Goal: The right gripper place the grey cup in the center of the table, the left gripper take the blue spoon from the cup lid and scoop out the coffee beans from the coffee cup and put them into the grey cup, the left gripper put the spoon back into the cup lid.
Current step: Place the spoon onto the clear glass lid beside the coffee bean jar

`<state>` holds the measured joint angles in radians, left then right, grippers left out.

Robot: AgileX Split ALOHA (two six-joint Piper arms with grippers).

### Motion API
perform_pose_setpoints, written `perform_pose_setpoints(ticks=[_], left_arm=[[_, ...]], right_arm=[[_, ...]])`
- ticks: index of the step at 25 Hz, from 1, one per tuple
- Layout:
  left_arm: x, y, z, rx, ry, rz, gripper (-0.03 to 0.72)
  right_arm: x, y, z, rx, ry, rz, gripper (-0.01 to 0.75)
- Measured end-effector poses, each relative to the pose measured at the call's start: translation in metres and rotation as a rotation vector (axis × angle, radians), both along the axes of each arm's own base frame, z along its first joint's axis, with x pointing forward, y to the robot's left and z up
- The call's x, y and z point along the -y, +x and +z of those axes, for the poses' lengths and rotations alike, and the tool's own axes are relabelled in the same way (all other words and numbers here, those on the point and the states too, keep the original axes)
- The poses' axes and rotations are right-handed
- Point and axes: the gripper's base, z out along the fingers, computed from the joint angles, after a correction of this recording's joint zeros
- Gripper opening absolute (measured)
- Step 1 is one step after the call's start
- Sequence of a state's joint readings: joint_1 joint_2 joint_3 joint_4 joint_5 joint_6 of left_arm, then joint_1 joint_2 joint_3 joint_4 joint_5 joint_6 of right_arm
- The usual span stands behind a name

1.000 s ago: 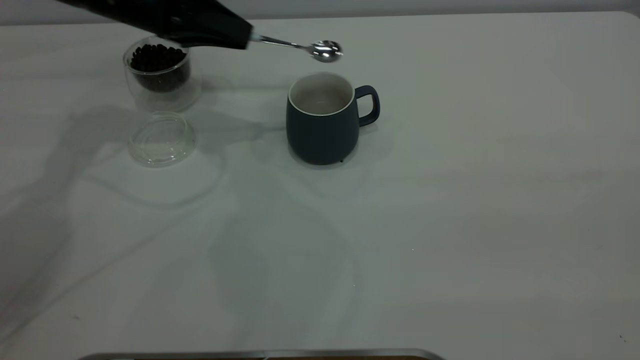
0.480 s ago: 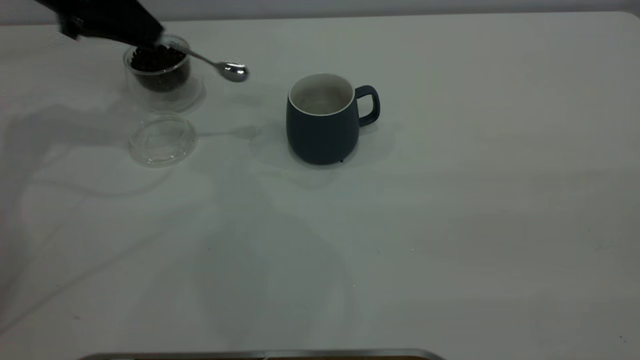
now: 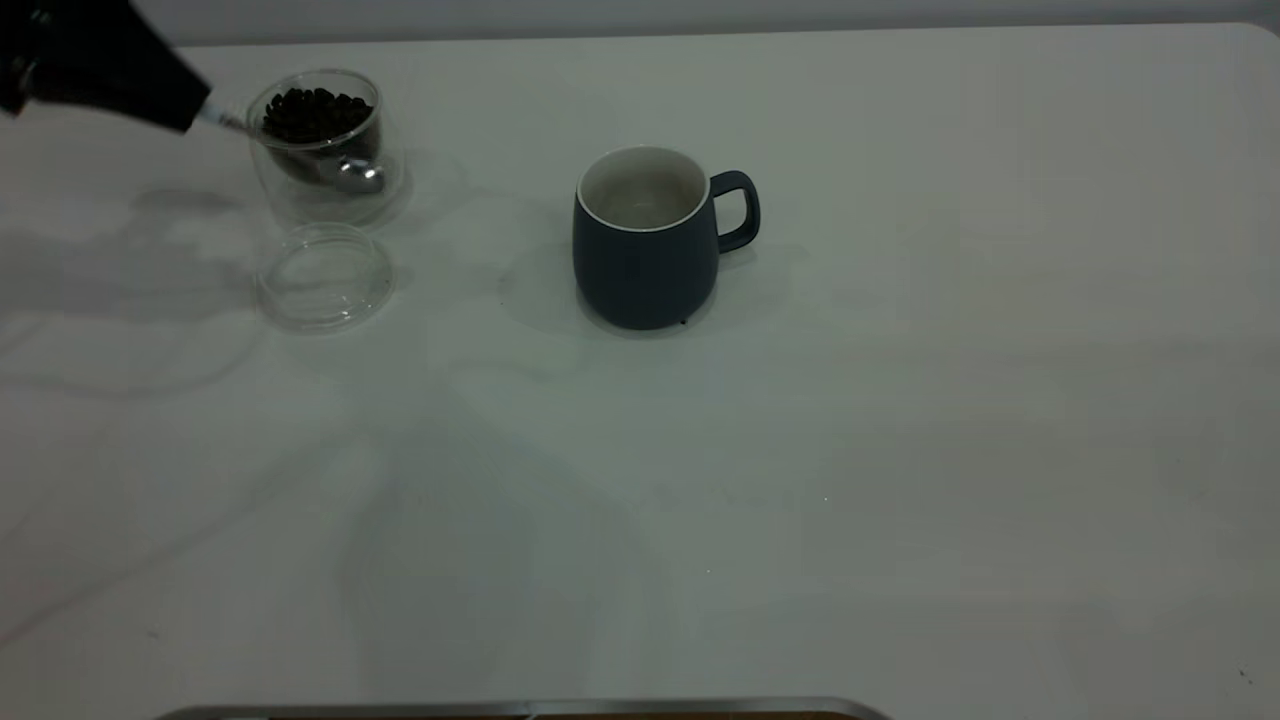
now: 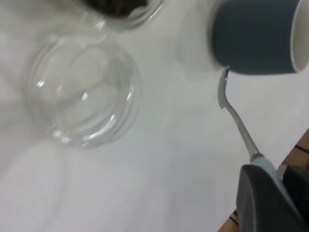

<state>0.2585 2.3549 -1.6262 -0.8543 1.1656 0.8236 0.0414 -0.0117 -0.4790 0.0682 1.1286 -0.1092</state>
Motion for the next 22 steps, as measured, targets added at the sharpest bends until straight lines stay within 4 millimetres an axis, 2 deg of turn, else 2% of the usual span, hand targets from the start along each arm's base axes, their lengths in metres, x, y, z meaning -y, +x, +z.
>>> perform_pose_setpoints(ticks=[9,22], left_arm=[[-0.036,-0.011,-0.021,-0.051,-0.017,0.08,0.12],[-0.043,-0.019,-0.061,-0.14,-0.038,0.093,0.12]], right_arm=[[0.0,0.0,0.0,0.0,0.0,0.0,0.59],[0.0,0.0,0.0,0.0,0.0,0.0,0.59]])
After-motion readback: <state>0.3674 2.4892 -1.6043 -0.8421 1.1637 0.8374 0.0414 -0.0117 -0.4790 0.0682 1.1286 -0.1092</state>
